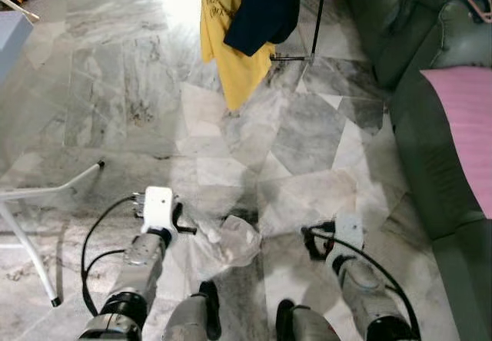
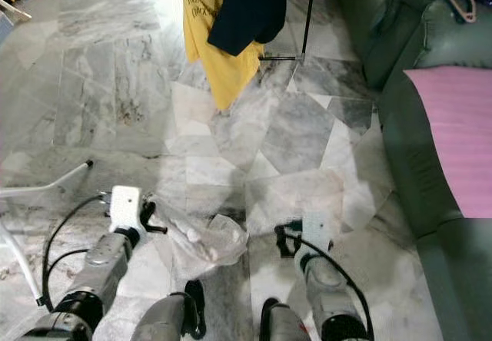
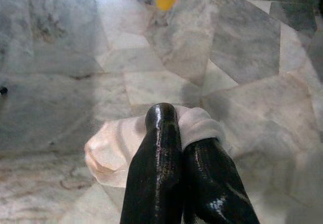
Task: Hang hanger
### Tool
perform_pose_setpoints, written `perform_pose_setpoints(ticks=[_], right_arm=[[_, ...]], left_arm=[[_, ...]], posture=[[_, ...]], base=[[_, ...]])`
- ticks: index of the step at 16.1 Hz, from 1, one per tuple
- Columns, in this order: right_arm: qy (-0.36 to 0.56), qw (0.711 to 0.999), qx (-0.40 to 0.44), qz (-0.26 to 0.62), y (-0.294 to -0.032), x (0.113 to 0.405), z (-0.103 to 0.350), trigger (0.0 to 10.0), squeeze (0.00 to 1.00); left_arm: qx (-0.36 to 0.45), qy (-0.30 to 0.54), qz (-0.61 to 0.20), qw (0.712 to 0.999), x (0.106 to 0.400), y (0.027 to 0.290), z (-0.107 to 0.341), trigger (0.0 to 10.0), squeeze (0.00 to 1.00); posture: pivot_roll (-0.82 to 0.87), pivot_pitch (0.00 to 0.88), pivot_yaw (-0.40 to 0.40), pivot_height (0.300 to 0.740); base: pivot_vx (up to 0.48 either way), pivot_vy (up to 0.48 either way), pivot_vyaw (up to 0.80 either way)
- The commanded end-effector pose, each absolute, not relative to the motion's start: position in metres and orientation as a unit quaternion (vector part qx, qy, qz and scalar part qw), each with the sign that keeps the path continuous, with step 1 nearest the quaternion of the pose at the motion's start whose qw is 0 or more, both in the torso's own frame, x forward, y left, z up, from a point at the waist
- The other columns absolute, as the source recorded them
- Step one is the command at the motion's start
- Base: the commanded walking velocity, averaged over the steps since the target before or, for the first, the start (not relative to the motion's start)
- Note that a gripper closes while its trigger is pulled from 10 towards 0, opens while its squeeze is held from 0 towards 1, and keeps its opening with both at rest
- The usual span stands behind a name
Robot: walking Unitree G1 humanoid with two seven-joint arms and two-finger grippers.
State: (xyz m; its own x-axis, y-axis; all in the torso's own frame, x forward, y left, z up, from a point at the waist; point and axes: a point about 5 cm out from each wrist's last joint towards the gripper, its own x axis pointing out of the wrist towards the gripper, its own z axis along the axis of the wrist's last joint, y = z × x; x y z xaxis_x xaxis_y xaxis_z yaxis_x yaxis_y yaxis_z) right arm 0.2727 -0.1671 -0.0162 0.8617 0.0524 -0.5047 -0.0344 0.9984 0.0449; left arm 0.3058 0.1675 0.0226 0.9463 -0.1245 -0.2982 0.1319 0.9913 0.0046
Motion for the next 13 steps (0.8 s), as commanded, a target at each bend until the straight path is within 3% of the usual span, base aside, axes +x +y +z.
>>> perform_pose_setpoints(ticks=[1,5,7,8,9,10,11,13], right_arm=[[0.312,0.95,0.019,0.004,-0.17,0.254,-0.036,10.0,0.0],[0.407,0.913,-0.028,0.028,-0.164,0.216,-0.067,10.0,0.0],[0.416,0.907,-0.037,0.042,-0.161,0.209,-0.071,10.0,0.0],[0.42,0.906,-0.027,0.034,-0.161,0.207,-0.073,10.0,0.0],[0.42,0.907,-0.022,0.027,-0.162,0.207,-0.073,10.0,0.0],[0.421,0.907,-0.022,0.024,-0.163,0.207,-0.073,10.0,0.0],[0.422,0.906,-0.024,0.026,-0.163,0.206,-0.073,10.0,0.0],[0.425,0.904,-0.029,0.031,-0.166,0.204,-0.074,10.0,0.0]], left_arm=[[0.022,0.172,-0.068,0.982,0.299,0.165,0.012,0.0,0.0],[0.04,0.262,-0.069,0.962,0.277,0.159,-0.019,0.0,0.0],[0.046,0.274,-0.067,0.958,0.271,0.161,-0.024,1.3,0.0],[0.042,0.287,-0.052,0.955,0.266,0.167,-0.028,0.9,0.0],[0.045,0.3,-0.035,0.952,0.262,0.172,-0.032,2.4,0.0],[0.051,0.314,-0.023,0.948,0.259,0.176,-0.035,8.7,0.0],[0.055,0.32,-0.019,0.946,0.257,0.178,-0.036,9.7,0.0],[0.065,0.333,-0.019,0.94,0.253,0.182,-0.04,10.0,0.0]], posture=[[-0.06,0.196,0.003,0.74],[-0.06,0.175,0.006,0.74],[-0.07,0.168,0.005,0.74],[-0.07,0.168,0.005,0.74],[-0.07,0.165,0.008,0.74],[-0.08,0.159,0.01,0.74],[-0.08,0.159,0.01,0.74],[-0.08,0.151,0.003,0.74]], base=[[0.0,0.0,0.0],[0.0,0.0,0.0],[0.0,0.0,0.0],[0.0,0.0,0.0],[0.0,0.0,0.0],[0.0,0.0,0.0],[0.0,0.0,0.0],[0.0,0.0,0.0]])
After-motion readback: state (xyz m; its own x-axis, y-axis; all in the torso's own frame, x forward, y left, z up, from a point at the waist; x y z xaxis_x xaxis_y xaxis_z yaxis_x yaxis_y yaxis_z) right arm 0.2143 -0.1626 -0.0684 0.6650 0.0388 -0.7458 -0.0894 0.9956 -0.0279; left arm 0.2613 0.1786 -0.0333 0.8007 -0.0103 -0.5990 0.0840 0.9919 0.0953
